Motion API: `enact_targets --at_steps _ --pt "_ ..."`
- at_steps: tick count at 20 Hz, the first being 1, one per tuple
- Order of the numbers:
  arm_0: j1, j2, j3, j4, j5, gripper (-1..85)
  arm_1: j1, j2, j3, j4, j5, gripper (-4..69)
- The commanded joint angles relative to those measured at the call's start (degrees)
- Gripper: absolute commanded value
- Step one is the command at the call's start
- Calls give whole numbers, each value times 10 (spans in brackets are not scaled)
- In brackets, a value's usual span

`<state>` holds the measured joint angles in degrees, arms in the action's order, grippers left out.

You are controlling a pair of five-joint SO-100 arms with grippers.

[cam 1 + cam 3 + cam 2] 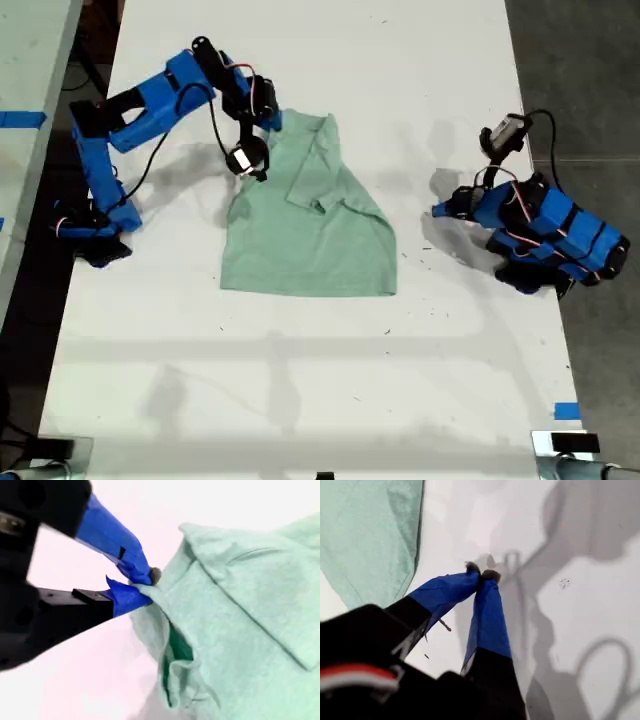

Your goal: Fold t shirt

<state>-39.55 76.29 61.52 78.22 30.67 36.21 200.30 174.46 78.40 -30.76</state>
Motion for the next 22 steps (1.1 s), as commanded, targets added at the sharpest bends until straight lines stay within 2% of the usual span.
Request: enact_targets --at_steps 1,2,4,5,8,11,13,14,15,19,20,22 --pt "54 -73 -70 -40 -18 -3 3 8 25 3 -3 18" --pt "65 -90 -70 -58 -22 -3 3 8 25 3 -3 18" --pt "77 -96 -70 -74 -22 229 3 8 25 3 -3 18" --pt "76 -85 -69 -73 -22 242 3 8 25 3 -4 18" --pt "45 10 -43 -52 -16 232 3 8 25 3 -4 18" --pt "-25 166 16 -14 -12 192 3 8 25 3 -4 18" --pt "-80 306 132 -34 -12 68 2 8 25 3 -4 18" --pt "-98 384 221 -72 -7 12 2 8 25 3 -4 18" --pt "-104 467 329 -127 -4 -2 3 8 25 3 -4 18" --pt "-92 811 828 -390 -5 -2 3 8 25 3 -4 18" --pt "-96 896 934 -434 -5 -2 2 8 25 3 -3 18" --pt "-107 1083 1120 -480 16 -2 2 8 25 3 -3 18"
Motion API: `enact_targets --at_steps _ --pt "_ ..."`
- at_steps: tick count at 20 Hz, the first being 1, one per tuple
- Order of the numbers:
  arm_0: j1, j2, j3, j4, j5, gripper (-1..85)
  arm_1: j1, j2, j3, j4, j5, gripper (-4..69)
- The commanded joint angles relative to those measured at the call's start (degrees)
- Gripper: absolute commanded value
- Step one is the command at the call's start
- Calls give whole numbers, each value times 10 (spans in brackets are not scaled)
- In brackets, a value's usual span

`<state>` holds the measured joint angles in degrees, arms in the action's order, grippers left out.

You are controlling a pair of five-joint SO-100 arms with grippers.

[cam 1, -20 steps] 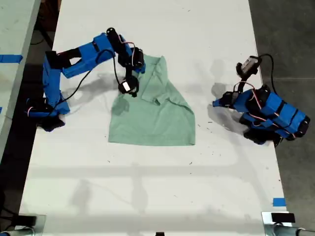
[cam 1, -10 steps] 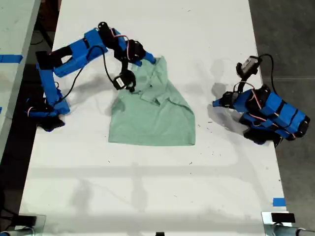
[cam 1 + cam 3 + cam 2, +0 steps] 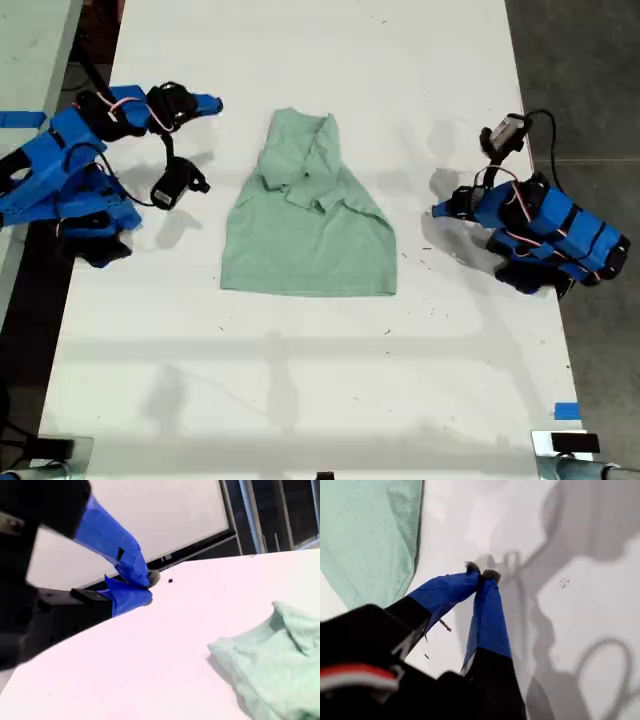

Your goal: Fold t shirt

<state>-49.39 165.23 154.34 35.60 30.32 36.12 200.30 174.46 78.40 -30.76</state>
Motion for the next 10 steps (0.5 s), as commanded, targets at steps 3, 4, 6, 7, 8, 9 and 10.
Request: enact_targets --at_steps 3,4,6,7,8,9,10 --pt "-47 404 334 26 34 -2 5 7 25 0 -2 19" --pt "-40 411 345 16 27 -2 5 8 26 1 -1 19" --pt "-44 411 345 32 14 -2 2 8 25 3 0 19" --pt "-45 412 345 34 7 -2 2 8 25 4 0 19" --pt "-45 412 345 40 -1 -2 1 8 25 4 1 19" --pt "-44 412 345 41 -4 -2 1 8 25 4 0 19" --pt "-46 412 345 42 -4 -2 1 8 25 4 0 19"
